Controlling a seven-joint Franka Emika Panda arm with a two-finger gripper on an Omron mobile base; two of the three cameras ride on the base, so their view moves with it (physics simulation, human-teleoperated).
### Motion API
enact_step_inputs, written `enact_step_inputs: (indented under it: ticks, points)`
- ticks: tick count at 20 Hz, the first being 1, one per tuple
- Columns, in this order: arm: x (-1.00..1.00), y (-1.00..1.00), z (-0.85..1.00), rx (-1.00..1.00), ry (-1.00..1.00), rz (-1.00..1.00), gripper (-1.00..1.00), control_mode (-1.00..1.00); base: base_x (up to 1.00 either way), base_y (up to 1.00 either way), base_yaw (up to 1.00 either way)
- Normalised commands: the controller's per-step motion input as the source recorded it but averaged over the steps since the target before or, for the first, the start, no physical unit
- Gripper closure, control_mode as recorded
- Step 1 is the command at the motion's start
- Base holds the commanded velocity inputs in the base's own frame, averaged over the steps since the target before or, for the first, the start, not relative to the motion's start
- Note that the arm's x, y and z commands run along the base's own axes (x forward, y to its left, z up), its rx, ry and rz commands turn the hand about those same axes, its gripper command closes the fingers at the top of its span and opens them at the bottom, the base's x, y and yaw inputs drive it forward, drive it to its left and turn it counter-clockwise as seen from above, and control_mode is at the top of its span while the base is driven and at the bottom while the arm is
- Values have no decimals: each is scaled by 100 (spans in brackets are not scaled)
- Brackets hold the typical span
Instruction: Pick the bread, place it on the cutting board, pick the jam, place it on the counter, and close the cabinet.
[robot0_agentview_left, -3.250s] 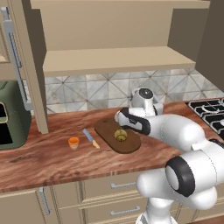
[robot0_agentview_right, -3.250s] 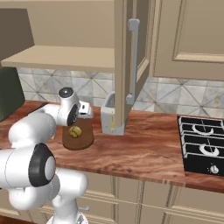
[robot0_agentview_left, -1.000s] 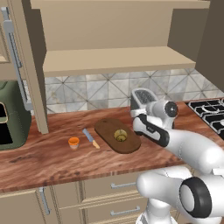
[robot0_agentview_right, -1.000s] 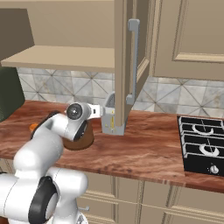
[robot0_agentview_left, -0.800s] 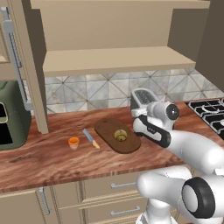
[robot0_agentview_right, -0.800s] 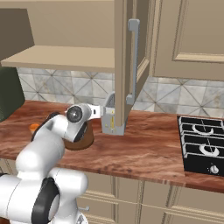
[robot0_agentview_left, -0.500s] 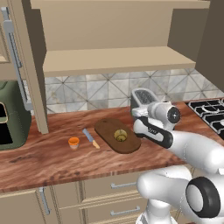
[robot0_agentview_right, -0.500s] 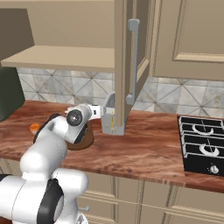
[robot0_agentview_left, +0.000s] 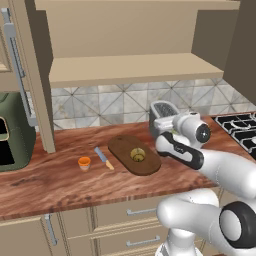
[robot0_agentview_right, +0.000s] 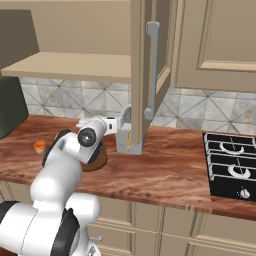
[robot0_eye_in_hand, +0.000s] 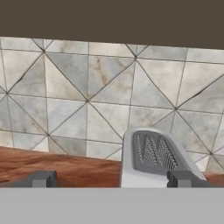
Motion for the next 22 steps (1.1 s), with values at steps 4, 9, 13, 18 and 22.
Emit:
enact_step_inputs:
  ticks: [4,9,13,18,22]
  points:
    - [-4,-25,37,1,-4,0,-100,-100,0,0,0]
    - [-18,-26,37,1,-4,0,-100,-100,0,0,0]
    - [-33,-20,34,0,-6,0,-100,-100,0,0,0]
    - [-30,-16,29,0,-6,0,-100,-100,0,0,0]
    - [-26,-15,24,0,-7,0,-100,-100,0,0,0]
